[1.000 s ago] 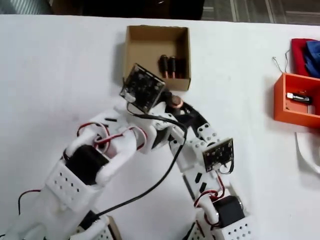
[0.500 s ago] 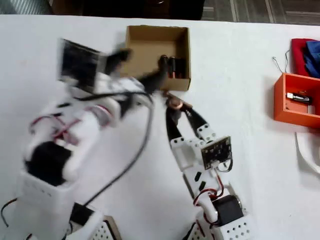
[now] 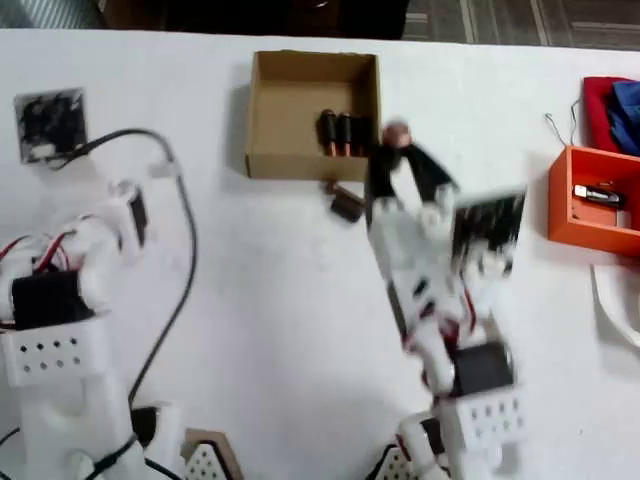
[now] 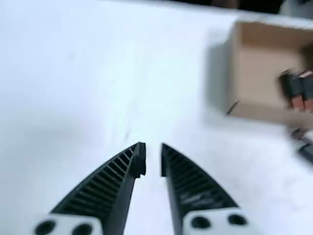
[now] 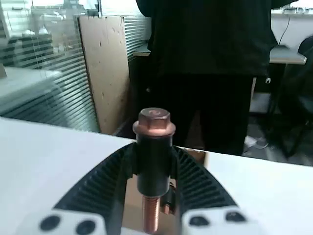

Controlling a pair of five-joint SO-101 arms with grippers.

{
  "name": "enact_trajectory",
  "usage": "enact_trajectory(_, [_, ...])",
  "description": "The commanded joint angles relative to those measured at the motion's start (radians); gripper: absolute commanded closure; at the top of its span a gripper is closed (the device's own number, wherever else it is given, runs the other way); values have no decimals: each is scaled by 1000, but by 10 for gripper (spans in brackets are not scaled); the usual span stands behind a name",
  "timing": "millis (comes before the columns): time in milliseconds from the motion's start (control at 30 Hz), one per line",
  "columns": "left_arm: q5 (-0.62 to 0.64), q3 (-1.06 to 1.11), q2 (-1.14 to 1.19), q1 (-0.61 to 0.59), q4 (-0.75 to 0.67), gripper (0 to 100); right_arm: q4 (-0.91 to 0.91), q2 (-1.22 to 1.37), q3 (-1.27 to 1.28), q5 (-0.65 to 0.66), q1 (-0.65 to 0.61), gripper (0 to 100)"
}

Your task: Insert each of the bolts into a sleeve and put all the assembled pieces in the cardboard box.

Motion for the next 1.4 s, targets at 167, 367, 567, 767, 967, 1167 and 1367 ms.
enact_trajectory(167, [-126,418,-8,-64,-158,888,-105,710,-494,-334,-7,978])
enact_trajectory(367, [-288,654,-8,-66,-371,888,170,1156,-976,-239,-31,978])
enact_trajectory(567, [-319,774,-8,-68,-485,888,424,1555,-1536,-176,-33,978])
enact_trajectory(767, [-319,792,-5,-64,-523,888,621,1945,-2065,-144,-50,978])
enact_trajectory(967, [-319,799,-3,-63,-523,888,656,2210,-2344,-141,-64,979])
enact_trajectory(1167, [-319,806,-6,-61,-522,888,624,2269,-2364,-141,-62,979])
enact_trajectory(1367, [-319,809,-8,-61,-523,888,601,2321,-2364,-140,-61,979])
